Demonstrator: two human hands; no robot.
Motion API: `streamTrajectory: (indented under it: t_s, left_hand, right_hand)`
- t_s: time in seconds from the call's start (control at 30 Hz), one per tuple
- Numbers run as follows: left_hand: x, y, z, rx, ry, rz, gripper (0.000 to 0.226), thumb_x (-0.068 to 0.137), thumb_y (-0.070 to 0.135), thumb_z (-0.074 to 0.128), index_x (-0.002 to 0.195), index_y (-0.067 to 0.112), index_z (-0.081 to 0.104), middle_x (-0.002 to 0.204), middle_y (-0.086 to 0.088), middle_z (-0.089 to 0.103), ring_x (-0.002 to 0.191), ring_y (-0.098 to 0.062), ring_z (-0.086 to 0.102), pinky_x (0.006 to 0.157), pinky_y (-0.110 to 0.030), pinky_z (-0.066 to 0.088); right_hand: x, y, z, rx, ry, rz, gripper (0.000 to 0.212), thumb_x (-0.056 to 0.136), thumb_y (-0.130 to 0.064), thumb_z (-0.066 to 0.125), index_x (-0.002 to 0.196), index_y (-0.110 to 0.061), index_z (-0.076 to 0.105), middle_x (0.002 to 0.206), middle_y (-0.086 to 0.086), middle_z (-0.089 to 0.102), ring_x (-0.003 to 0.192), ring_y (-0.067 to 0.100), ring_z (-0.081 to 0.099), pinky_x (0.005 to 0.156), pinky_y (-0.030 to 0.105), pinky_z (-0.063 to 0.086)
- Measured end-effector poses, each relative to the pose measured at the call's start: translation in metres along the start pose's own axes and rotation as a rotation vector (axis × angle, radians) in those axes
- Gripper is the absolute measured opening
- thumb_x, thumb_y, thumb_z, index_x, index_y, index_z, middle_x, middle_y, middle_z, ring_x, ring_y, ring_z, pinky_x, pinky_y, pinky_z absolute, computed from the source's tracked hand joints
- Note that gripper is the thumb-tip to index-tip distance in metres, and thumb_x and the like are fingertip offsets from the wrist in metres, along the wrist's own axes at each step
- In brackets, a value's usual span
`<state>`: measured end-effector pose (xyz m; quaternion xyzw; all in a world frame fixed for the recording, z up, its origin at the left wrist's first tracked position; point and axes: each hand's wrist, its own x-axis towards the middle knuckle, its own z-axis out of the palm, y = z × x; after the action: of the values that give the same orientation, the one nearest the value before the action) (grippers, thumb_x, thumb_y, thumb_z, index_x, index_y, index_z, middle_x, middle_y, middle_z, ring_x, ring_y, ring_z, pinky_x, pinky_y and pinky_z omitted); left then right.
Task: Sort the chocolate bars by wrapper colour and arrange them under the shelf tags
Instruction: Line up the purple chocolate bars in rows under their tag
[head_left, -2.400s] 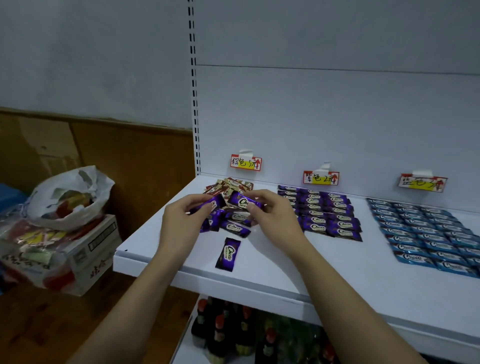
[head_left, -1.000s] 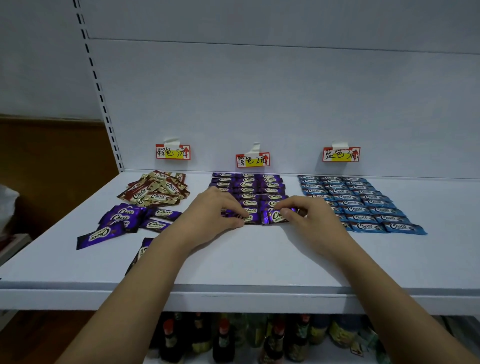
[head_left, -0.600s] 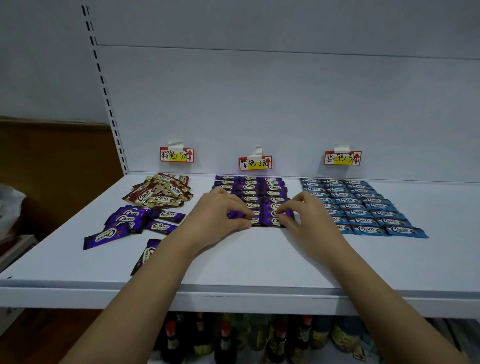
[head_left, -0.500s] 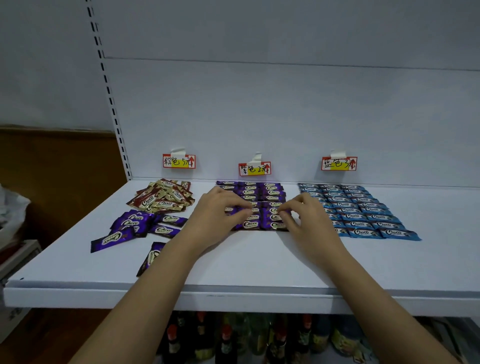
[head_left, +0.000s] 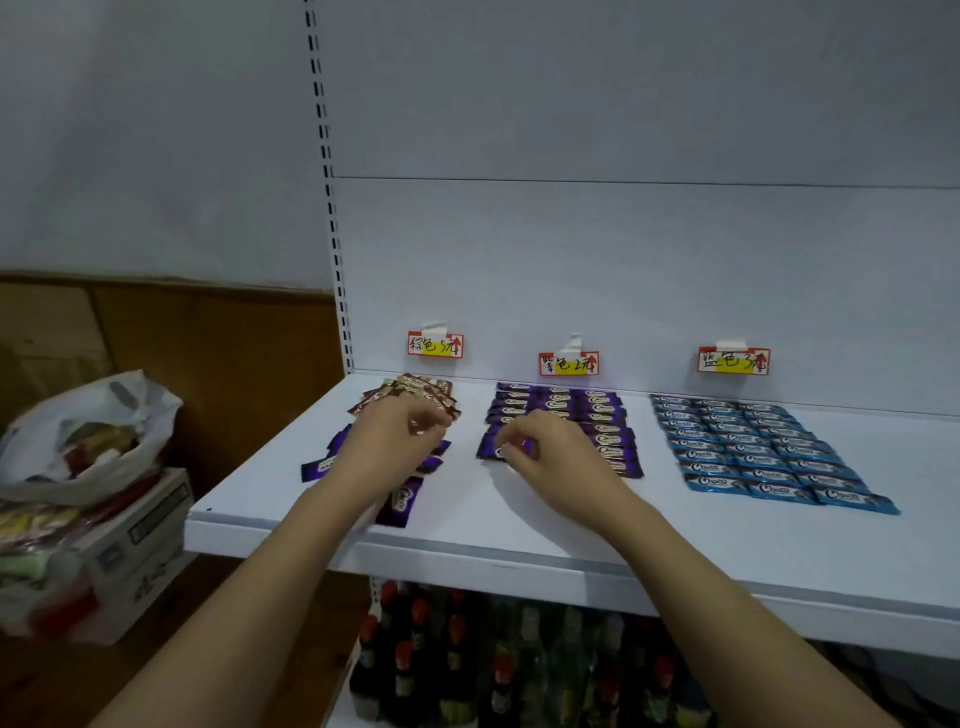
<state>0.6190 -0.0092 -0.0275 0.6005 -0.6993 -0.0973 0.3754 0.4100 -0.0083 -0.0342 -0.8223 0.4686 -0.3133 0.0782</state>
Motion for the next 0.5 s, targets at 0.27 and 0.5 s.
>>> streamTrajectory:
  t_s: [0.27, 0.5]
  left_hand:
    - [-0.048, -0.029, -0.033, 0.039, -0.142, -0.254, 0.027, 0.083, 0.040, 0.070, 0.108, 0.031, 0.068, 0.088, 0.018, 0.060, 0.079, 0.001, 0.053, 0.058, -0.014, 0.038]
    - [-0.054, -0.023, -0.030, -0.065, -0.230, -0.285, 0.035, 0.085, 0.037, 0.070, 0.118, 0.026, 0.065, 0.099, 0.014, 0.058, 0.085, 0.000, 0.052, 0.061, -0.017, 0.041]
  right_hand:
    - [0.035, -0.045, 0.042, 0.106, -0.150, 0.040, 0.016, 0.092, -0.023, 0.060, 0.099, -0.014, 0.071, 0.100, 0.000, 0.067, 0.092, 0.016, 0.060, 0.080, 0.032, 0.049]
    - [0.039, -0.041, 0.069, 0.108, -0.117, 0.111, 0.021, 0.088, -0.029, 0.068, 0.101, -0.013, 0.073, 0.097, -0.001, 0.060, 0.089, 0.015, 0.057, 0.072, 0.027, 0.041]
